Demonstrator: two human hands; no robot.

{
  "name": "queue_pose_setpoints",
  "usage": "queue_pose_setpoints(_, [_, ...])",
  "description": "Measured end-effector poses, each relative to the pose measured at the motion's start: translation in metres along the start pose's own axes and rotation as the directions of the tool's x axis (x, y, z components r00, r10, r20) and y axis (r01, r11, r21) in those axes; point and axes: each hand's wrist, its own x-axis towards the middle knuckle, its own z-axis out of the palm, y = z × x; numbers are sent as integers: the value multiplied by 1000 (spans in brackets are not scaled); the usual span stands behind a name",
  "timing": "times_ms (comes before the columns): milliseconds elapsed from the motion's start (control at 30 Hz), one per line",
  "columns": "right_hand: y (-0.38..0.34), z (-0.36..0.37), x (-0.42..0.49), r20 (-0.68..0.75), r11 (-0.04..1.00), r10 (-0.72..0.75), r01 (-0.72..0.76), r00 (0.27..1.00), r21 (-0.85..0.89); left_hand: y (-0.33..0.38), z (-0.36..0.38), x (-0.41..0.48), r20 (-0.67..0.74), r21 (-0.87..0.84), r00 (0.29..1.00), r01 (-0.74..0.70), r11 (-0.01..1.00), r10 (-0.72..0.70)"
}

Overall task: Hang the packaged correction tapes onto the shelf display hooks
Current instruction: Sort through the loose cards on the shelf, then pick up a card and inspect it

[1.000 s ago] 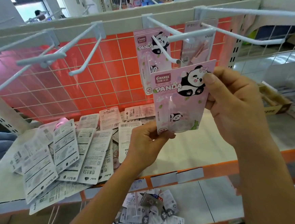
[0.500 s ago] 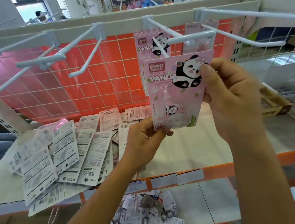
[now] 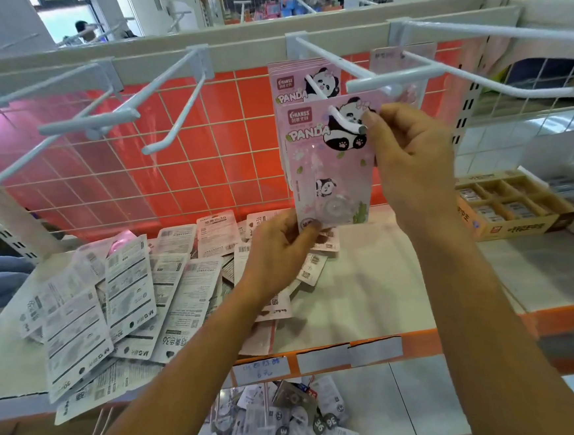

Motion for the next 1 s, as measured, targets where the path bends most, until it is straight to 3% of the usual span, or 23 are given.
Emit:
queue_pose_setpoints(133, [22, 14, 34, -8, 990, -2, 1, 1000, -141, -1, -8, 29, 12, 42, 991, 130, 991, -130])
queue_pose_setpoints(333, [42, 34, 76, 8, 933, 0, 3, 1000, -359, -12, -16, 67, -16, 238, 982, 186, 953, -188])
queue_pose_setpoints(467, [48, 41, 87, -28, 913, 27, -36, 999, -406, -9, -16, 76, -16, 304, 978, 204, 931, -209])
queue_pose_setpoints(633, [55, 42, 80, -55, 938, 29, -47, 998, -344, -10, -18, 70, -25, 355, 977, 207, 912, -212])
queue_pose_setpoints(767, [71, 42, 49, -54, 939, 133, -143, 990, -314, -15, -27, 49, 29, 565, 960, 214, 797, -279])
queue_pose_setpoints(900, [93, 45, -2, -82, 905, 294, -305, 952, -296, -28, -39, 16, 40, 783, 938, 185, 594, -345])
queue_pose_setpoints(1000, [109, 51, -38, -25, 840, 431, -411, 902, -356, -37, -45, -9, 71, 828, 938, 134, 545, -339])
